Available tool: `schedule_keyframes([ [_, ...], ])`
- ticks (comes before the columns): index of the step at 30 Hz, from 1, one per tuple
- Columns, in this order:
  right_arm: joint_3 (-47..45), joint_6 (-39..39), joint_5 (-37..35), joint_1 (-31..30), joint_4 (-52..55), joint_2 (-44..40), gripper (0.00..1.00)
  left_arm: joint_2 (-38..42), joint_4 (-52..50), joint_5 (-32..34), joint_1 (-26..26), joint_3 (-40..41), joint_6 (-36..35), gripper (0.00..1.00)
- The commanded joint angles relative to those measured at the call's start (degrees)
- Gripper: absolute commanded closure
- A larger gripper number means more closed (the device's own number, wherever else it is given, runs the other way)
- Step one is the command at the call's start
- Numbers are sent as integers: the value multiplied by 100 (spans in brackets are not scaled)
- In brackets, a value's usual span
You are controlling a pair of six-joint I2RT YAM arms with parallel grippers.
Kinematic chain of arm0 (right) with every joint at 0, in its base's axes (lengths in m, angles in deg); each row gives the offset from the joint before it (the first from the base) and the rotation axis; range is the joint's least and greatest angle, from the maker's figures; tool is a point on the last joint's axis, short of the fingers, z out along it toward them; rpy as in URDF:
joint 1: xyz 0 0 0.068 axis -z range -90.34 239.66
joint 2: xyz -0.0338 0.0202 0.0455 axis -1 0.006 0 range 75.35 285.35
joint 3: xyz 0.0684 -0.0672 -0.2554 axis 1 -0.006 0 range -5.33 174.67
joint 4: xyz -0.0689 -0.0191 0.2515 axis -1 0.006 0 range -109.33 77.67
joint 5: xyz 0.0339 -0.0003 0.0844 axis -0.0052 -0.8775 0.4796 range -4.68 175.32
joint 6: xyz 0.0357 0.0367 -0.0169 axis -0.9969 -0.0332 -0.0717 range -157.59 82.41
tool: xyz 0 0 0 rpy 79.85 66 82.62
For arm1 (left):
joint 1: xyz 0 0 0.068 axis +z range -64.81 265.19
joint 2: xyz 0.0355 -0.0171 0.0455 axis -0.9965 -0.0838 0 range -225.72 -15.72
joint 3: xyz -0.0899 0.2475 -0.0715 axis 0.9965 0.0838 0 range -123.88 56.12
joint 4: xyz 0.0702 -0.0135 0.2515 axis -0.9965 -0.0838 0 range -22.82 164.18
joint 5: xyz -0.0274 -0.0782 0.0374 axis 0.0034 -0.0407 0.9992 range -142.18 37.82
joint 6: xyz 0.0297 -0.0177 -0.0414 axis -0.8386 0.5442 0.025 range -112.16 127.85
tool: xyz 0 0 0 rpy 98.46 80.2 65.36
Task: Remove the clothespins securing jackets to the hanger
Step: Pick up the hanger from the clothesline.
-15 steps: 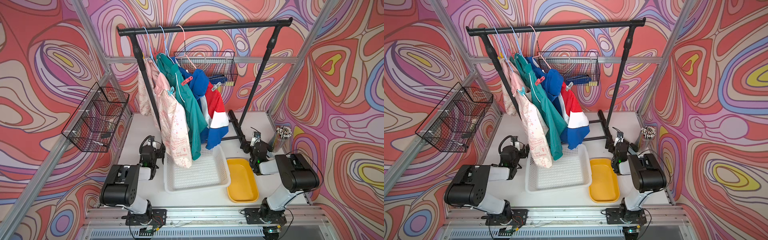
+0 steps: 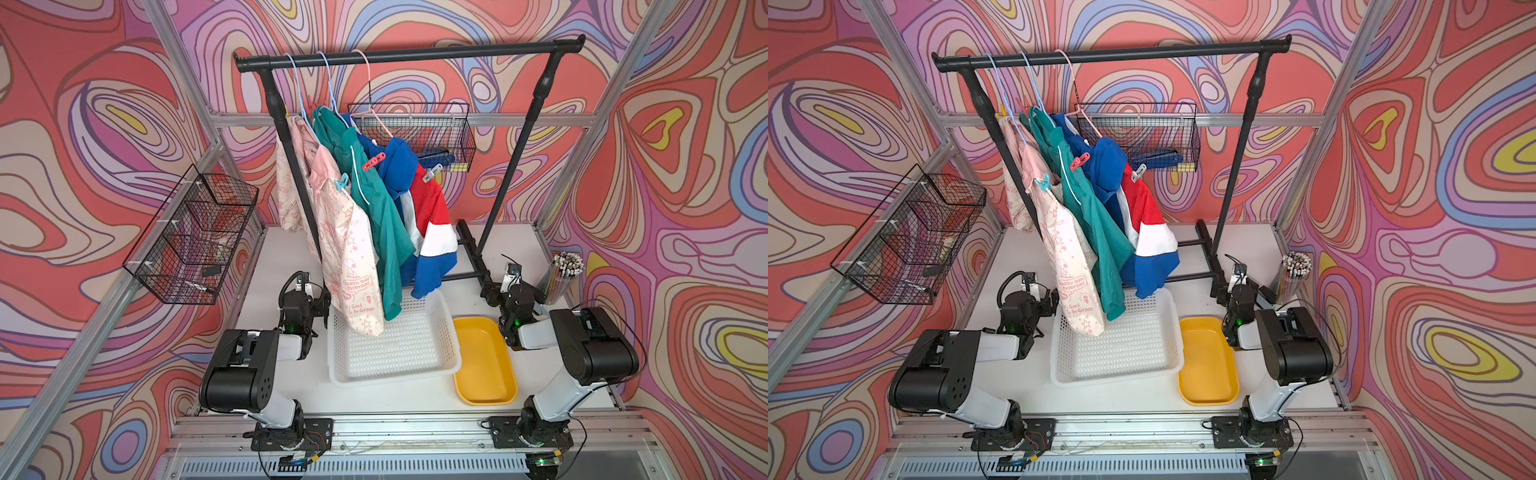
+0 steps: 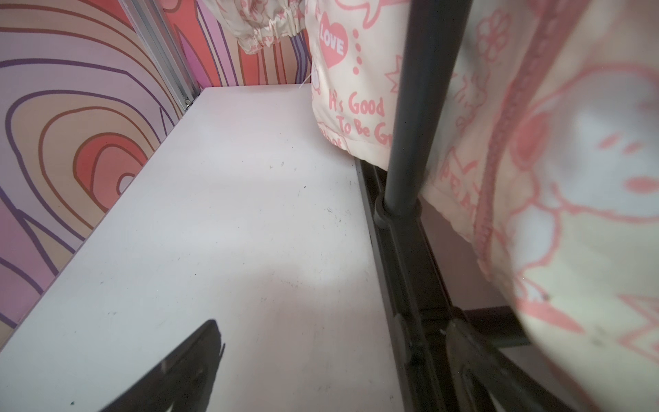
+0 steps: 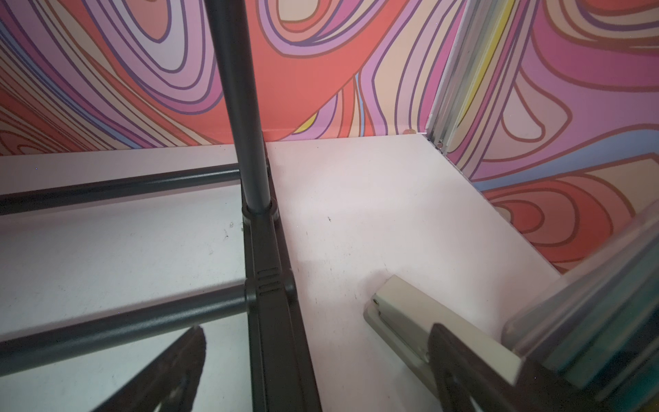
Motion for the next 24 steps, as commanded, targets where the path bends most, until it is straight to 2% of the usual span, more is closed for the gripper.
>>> schedule_keyframes([
  [1,59,31,53,-29,-34,83,2,-15,47,-34,22,-72,-26,0],
  [22,67,-18,63,-3,1,79,2,-9,-35,96,74,-110,96,0],
  [24,63,-97,-547,-41,65,-119,2,233,-43,146,75,-18,113,0],
])
